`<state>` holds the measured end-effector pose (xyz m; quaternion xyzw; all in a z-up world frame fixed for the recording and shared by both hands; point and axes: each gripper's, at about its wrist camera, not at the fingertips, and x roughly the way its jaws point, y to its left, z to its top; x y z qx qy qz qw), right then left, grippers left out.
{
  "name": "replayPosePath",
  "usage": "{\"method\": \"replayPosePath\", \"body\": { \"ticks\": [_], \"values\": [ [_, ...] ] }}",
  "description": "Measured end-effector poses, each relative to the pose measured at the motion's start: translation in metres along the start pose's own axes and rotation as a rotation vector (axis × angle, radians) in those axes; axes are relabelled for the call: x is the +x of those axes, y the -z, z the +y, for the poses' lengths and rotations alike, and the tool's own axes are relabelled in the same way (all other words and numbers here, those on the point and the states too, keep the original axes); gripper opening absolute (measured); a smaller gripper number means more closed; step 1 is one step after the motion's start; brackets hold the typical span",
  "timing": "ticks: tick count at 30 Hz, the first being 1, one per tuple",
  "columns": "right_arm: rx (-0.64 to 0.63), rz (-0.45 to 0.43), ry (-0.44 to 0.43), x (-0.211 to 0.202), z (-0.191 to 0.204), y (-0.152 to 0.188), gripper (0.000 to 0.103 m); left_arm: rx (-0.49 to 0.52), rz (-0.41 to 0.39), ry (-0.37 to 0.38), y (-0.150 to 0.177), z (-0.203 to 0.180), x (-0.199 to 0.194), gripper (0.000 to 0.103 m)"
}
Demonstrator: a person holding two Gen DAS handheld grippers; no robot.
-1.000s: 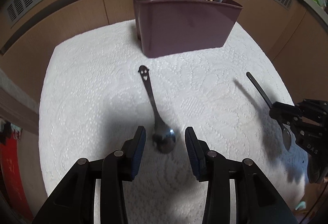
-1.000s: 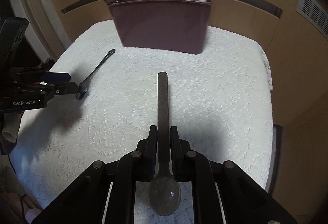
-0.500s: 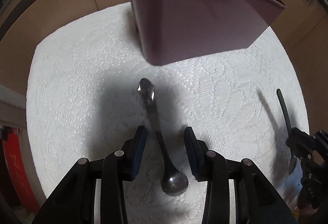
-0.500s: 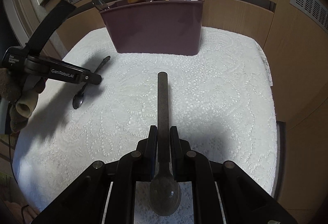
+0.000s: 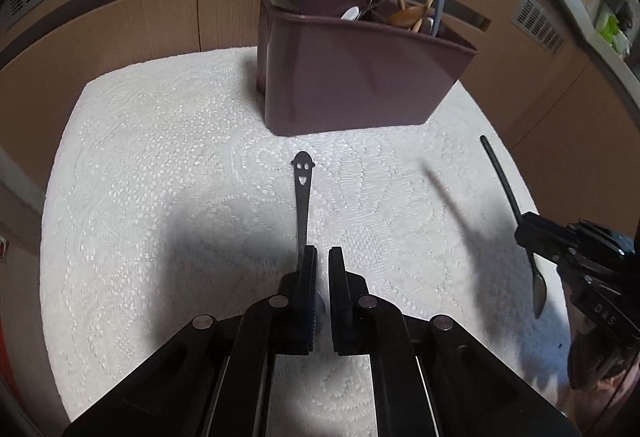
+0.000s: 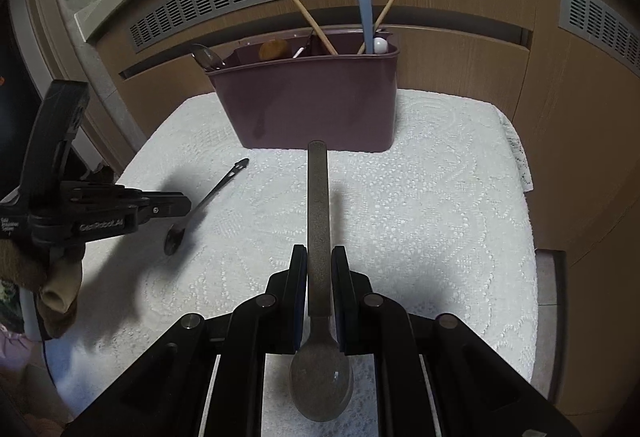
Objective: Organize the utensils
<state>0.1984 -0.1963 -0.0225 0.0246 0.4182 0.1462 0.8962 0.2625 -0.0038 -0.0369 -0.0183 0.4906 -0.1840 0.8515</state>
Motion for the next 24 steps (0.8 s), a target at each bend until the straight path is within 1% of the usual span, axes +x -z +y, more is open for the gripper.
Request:
{"method": "replayPosePath", "body": {
  "ticks": [2,3,4,6,9,11,13,14,16,17,18,20,22,24],
  "values": [
    [-0.007,0.006,0.012,0.001,0.001,0.000,0.011,0.022,0.021,-0.014,-0.004,0.001,-0.002,0.008],
    [-0.005,0.011,0.017,0.001,0.001,0.001,0.011,0.033,0.043,-0.026,-0.006,0.001,0.000,0.011],
    [-0.001,0.013,0.017,0.001,0.001,0.002,0.011,0.037,0.067,-0.035,-0.008,0.003,0.004,0.011],
    [0.006,0.011,0.016,0.000,-0.001,0.005,0.011,0.032,0.085,-0.047,-0.011,-0.002,0.011,0.012],
    [0.013,0.016,0.012,0.002,-0.003,0.009,0.011,0.038,0.123,-0.065,-0.015,-0.003,0.024,0.012],
    [0.016,0.024,0.011,0.003,-0.004,0.010,0.011,0.059,0.161,-0.086,-0.020,-0.007,0.036,0.012],
    [0.014,0.029,0.011,0.004,-0.004,0.012,0.011,0.094,0.174,-0.113,-0.028,-0.014,0.044,0.012],
    [0.012,0.030,0.010,0.004,-0.004,0.012,0.011,0.108,0.195,-0.113,-0.030,-0.016,0.049,0.011],
    [0.008,0.031,0.009,0.005,-0.003,0.011,0.011,0.119,0.200,-0.118,-0.034,-0.018,0.053,0.009],
    [0.008,0.026,0.009,0.006,-0.003,0.010,0.011,0.123,0.199,-0.120,-0.036,-0.019,0.053,0.006],
    [0.012,0.021,0.010,0.006,-0.004,0.009,0.011,0.106,0.190,-0.113,-0.036,-0.017,0.051,0.006],
    [0.043,0.005,0.004,0.007,-0.008,0.006,0.011,0.078,0.121,-0.096,-0.030,-0.016,0.037,0.006],
    [0.068,-0.017,-0.013,0.004,-0.010,0.006,0.011,0.034,0.003,-0.052,-0.017,-0.014,0.009,0.006],
    [0.069,-0.034,-0.020,0.001,-0.010,0.005,0.011,-0.041,-0.081,-0.006,-0.004,-0.009,-0.015,0.006]
  ]
}}
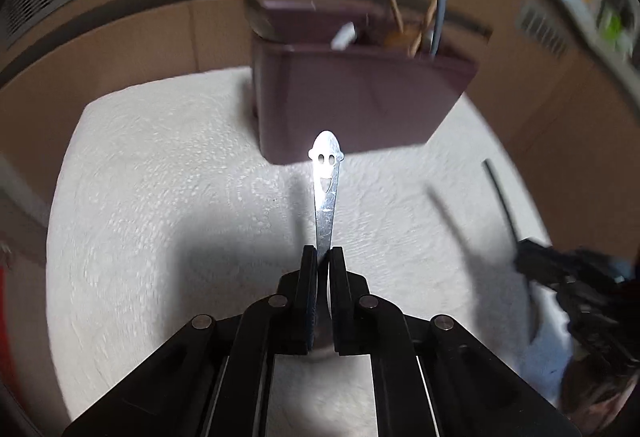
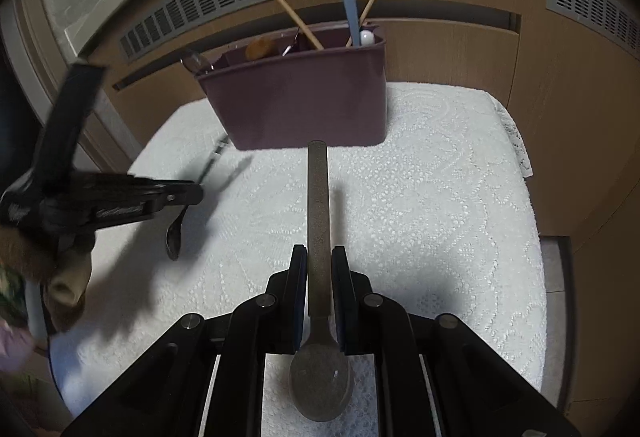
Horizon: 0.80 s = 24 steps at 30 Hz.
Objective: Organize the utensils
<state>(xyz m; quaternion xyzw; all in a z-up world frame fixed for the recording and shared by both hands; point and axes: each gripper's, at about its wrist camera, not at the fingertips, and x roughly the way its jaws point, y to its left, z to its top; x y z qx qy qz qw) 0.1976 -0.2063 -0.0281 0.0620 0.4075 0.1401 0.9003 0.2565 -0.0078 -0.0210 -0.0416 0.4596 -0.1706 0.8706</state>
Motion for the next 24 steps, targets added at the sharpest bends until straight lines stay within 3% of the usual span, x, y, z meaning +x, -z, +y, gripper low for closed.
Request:
{"method": "replayPosePath", "body": {
  "ticks": [3,6,9,15,17,19,22,24],
  "values": [
    [0.000,-0.018,-0.005,-0.002,0.004,-0.002,0.011,-0.042,-0.117,0.007,0.015,0.000,-0.030,0.006],
    [0.011,-0.050,-0.011,-0.006,0.006,-0.007,0.011,-0.046,-0.202,0.012,0.009,-0.005,-0.054,0.004],
    [0.005,-0.155,-0.017,-0.031,0.010,-0.028,0.011,-0.015,-0.301,0.018,-0.019,-0.010,-0.081,0.003],
    [-0.101,-0.412,0.001,-0.104,0.029,-0.111,0.011,0.065,-0.474,0.032,-0.089,-0.024,-0.137,0.003],
    [-0.098,-0.444,0.010,-0.115,0.028,-0.132,0.011,0.066,-0.472,0.022,-0.104,-0.021,-0.136,0.003],
    [-0.077,-0.441,0.018,-0.117,0.022,-0.143,0.011,0.079,-0.410,0.033,-0.109,-0.017,-0.125,0.006],
    [-0.075,-0.421,0.045,-0.111,0.013,-0.137,0.011,0.091,-0.251,0.047,-0.102,-0.012,-0.087,0.007],
    [-0.058,-0.379,0.069,-0.099,0.003,-0.124,0.011,0.041,-0.127,0.044,-0.088,-0.003,-0.054,0.008]
  ]
}}
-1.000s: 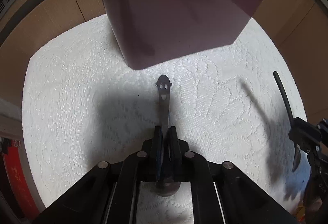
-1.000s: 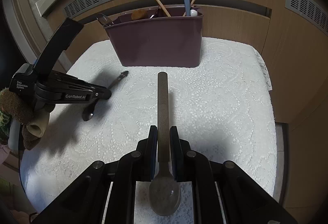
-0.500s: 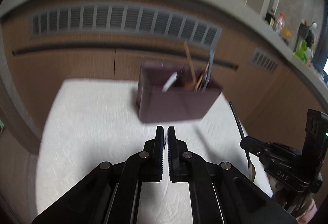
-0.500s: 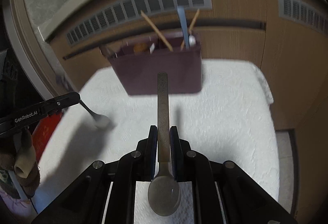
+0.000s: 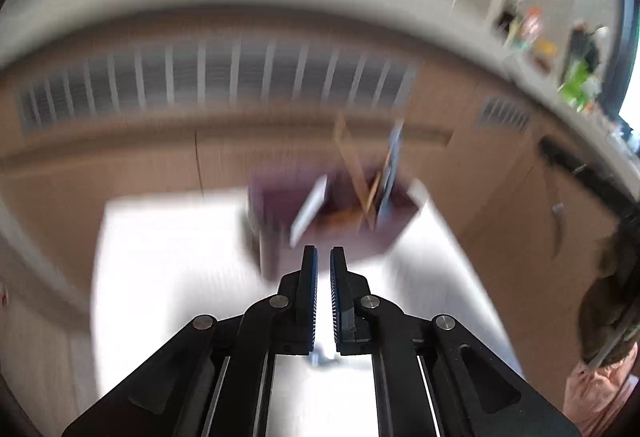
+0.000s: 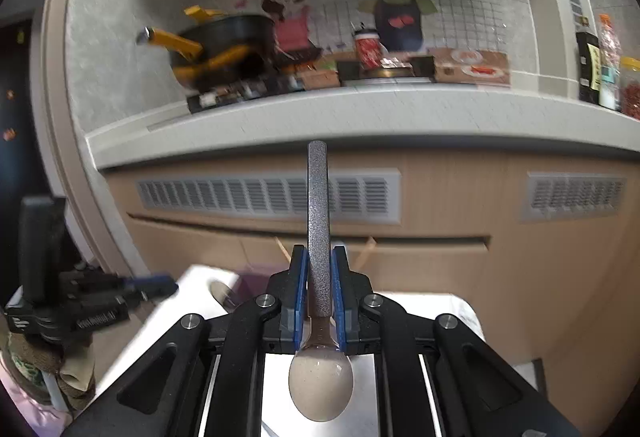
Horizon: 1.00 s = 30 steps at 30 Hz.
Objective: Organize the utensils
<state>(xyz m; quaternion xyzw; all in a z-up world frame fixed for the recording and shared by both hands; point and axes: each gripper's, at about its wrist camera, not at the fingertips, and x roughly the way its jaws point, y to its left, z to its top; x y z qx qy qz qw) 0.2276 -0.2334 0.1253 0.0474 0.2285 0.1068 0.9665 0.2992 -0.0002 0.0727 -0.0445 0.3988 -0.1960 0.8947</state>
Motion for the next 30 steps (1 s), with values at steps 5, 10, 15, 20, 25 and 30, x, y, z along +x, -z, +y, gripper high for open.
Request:
{"method": "replayPosePath", "body": {
  "ticks": [5,10,15,20,25,30],
  "values": [
    [0.017,0.096,0.067,0.010,-0.020,0.044,0.011,-0.173,0.304,0.052,0.060,0.011,0.072,0.014],
    [0.053,0.166,0.098,0.017,-0.040,0.081,0.011,-0.293,0.402,0.014,0.077,0.018,0.101,0.029],
    [0.097,0.182,0.110,0.014,-0.060,0.098,0.011,-0.329,0.382,0.002,0.062,0.006,0.115,0.057],
    [0.119,0.190,0.135,0.013,-0.071,0.106,0.011,-0.202,0.388,0.043,0.048,-0.037,0.142,0.057],
    [0.133,0.190,0.157,0.011,-0.080,0.116,0.011,-0.064,0.290,0.057,0.051,-0.061,0.129,0.057],
    [0.111,0.170,0.192,0.009,-0.083,0.120,0.011,-0.108,0.286,-0.036,0.059,-0.056,0.100,0.057]
  ]
}}
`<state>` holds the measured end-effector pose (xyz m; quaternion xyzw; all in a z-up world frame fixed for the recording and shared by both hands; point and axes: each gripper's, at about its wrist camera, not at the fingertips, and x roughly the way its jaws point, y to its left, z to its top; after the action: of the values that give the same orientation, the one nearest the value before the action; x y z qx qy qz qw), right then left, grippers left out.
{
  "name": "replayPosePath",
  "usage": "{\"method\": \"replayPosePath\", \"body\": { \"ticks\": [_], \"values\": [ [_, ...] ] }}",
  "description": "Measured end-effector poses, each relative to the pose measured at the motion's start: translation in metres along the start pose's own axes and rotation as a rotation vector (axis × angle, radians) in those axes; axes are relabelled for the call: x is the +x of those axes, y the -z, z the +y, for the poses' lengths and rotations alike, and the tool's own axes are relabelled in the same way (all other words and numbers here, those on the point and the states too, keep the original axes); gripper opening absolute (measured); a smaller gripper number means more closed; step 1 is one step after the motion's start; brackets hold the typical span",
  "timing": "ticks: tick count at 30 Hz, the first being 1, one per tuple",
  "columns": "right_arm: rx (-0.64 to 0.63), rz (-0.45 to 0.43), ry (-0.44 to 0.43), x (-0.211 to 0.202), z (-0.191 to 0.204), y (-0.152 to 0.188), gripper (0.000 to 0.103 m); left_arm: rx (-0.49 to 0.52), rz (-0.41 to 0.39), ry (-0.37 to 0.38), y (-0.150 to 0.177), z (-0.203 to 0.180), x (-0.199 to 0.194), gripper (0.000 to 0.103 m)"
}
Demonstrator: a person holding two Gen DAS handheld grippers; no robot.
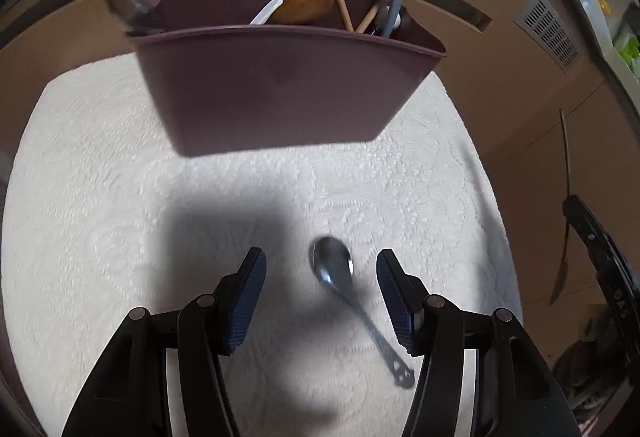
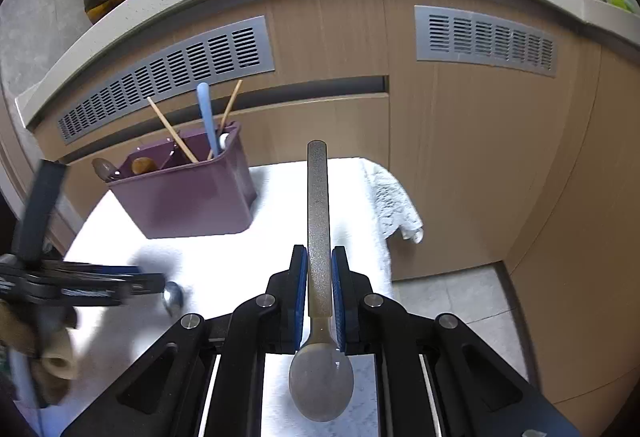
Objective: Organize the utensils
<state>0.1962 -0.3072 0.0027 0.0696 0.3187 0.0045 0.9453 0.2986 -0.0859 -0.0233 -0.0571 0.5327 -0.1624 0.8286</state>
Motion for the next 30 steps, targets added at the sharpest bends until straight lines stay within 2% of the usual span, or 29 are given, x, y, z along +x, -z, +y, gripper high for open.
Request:
{"method": "replayPosePath", "body": {
  "ticks": [3,6,8,11,13,16,18,23,25,27,30],
  "values": [
    [0.015,-0.004,-0.013,0.002,-0.004,0.002,0.011,0.002,0.054,0.043,0.013,-0.008,0.005,0.054],
    [0.024,-0.015,-0.003,-0.001,-0.008,0.005,0.011,-0.019,0.094,0.003,0.021,-0.015,0.021,0.047],
    [0.017,-0.031,0.008,-0.008,-0.010,0.009,0.011,-0.050,0.058,-0.006,0.022,-0.015,0.021,0.048],
    [0.016,-0.036,0.019,-0.014,-0.015,0.013,0.011,-0.063,0.058,0.018,0.016,-0.023,0.028,0.047],
    [0.019,-0.038,0.031,-0.016,-0.018,0.014,0.011,-0.027,0.042,-0.003,0.012,-0.033,0.032,0.044],
    [0.012,-0.038,0.060,-0.016,-0.019,0.018,0.011,0.080,-0.012,-0.077,0.015,-0.049,0.037,0.032],
    [0.017,-0.023,0.045,-0.014,-0.017,0.020,0.011,0.117,-0.039,-0.112,0.015,-0.050,0.043,0.023],
    [0.018,0.023,-0.018,-0.006,-0.007,0.024,0.011,0.169,-0.099,-0.142,0.014,-0.044,0.043,0.012],
    [0.024,0.045,-0.051,-0.004,-0.002,0.024,0.011,0.179,-0.110,-0.116,0.016,-0.040,0.040,0.011],
    [0.034,0.066,-0.095,-0.004,0.004,0.024,0.011,0.185,-0.116,-0.080,0.024,-0.035,0.027,0.002],
    [0.036,0.099,-0.160,-0.005,0.015,0.023,0.011,0.211,-0.143,-0.047,0.041,-0.023,-0.004,0.002]
  ]
}}
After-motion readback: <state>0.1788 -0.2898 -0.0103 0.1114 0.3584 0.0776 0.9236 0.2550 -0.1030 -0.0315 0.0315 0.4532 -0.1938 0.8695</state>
